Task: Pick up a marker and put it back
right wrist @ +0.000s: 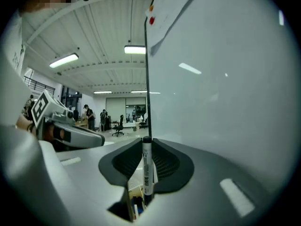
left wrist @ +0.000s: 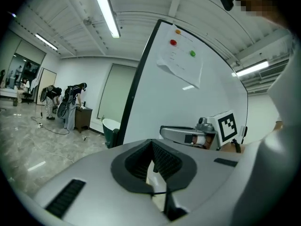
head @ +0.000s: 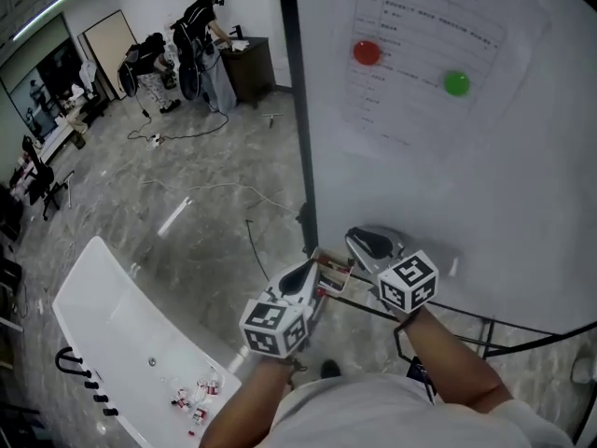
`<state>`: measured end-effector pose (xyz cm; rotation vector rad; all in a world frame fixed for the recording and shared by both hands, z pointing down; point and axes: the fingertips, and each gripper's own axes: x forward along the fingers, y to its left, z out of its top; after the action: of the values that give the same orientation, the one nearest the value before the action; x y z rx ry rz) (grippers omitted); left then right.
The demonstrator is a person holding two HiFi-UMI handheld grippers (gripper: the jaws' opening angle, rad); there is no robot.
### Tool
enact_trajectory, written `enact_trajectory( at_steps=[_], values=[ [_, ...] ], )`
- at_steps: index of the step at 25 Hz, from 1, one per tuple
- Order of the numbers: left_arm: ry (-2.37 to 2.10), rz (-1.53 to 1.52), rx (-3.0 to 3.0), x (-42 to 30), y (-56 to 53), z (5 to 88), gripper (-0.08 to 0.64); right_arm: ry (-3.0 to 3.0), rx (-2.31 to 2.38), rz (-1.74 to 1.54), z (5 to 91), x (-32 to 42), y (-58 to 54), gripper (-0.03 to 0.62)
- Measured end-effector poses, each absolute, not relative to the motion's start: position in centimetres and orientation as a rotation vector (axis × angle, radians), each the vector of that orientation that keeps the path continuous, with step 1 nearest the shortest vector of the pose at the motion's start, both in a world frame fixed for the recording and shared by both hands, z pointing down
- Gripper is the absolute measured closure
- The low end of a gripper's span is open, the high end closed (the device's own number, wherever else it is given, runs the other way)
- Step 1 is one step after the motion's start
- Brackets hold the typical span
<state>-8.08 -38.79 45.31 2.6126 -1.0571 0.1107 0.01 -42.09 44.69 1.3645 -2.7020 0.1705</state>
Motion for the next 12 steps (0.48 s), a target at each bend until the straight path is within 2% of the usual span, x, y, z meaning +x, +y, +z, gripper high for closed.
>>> enact_trajectory(
  at_steps=[12],
  values=[
    [-1.068,0.02,2.73,-4.8,-38.3,39.5,0.558,-2.809,1.501,0.15,36.5,2.5,-38.2,0.528]
  ],
)
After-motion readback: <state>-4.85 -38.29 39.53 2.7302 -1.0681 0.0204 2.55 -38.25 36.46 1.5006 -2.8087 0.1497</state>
